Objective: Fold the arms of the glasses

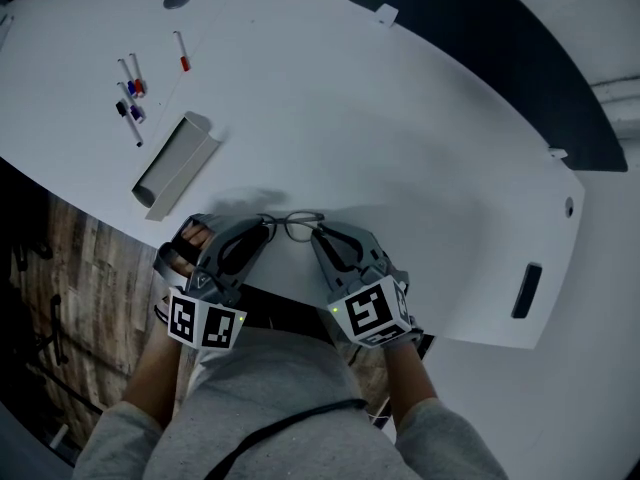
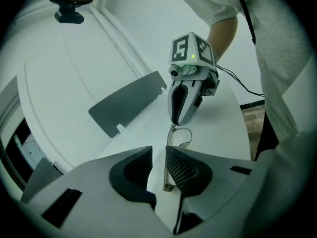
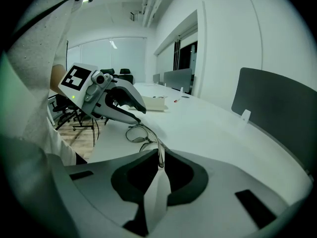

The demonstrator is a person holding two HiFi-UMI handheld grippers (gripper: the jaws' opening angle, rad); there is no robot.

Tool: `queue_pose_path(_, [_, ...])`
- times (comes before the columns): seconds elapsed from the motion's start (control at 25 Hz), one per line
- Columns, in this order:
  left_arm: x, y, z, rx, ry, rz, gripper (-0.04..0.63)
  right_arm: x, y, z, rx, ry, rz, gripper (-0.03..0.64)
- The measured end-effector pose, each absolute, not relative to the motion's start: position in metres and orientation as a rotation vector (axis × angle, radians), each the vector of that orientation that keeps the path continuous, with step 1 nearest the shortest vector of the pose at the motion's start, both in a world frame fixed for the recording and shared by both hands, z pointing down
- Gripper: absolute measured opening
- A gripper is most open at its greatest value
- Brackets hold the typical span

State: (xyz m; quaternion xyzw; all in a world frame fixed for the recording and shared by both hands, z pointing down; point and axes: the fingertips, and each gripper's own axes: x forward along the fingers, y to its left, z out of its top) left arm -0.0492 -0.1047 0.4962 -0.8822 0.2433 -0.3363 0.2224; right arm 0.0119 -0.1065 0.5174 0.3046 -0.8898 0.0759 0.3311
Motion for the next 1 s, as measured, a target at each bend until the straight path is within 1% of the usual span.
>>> queue_pose_path(0.44, [-0.054,-0.096,0.471,-2.490,0.814,-0.889,0.094,0.023,-0.094,0.495,0.844,-2.358,0.201,0.035])
queue_pose_path(0.68, [-0.050,-0.084,0.446,-2.587,0.954,-0.773,0.092,0.029,-0.080,0.470,0.906,-2.414,0.207,0.034])
queue_pose_path(0.8, [-0.044,-0.074,0.437,-2.604,1.009,-0.731,0.050,0.030,-0.069,0.456,0.929,-2.459,0.222,0.034])
queue_pose_path(1.0, [-0.032,-0.055,0.426,-2.652,1.068,-0.665,0.023,0.024,-0.045,0.436,0.942,-2.533,0.247,0.032])
